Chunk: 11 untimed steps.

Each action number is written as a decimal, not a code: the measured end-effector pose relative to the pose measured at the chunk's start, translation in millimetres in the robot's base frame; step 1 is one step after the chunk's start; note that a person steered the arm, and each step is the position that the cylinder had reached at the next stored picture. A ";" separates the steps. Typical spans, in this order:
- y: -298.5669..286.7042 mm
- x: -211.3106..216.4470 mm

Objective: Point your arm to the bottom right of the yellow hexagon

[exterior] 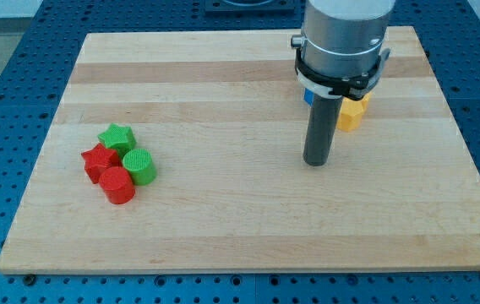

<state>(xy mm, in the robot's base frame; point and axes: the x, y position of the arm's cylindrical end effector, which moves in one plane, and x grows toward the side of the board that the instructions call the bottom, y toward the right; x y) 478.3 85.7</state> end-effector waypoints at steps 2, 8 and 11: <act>0.6 -4.1; 81.3 -34.2; 81.3 -68.0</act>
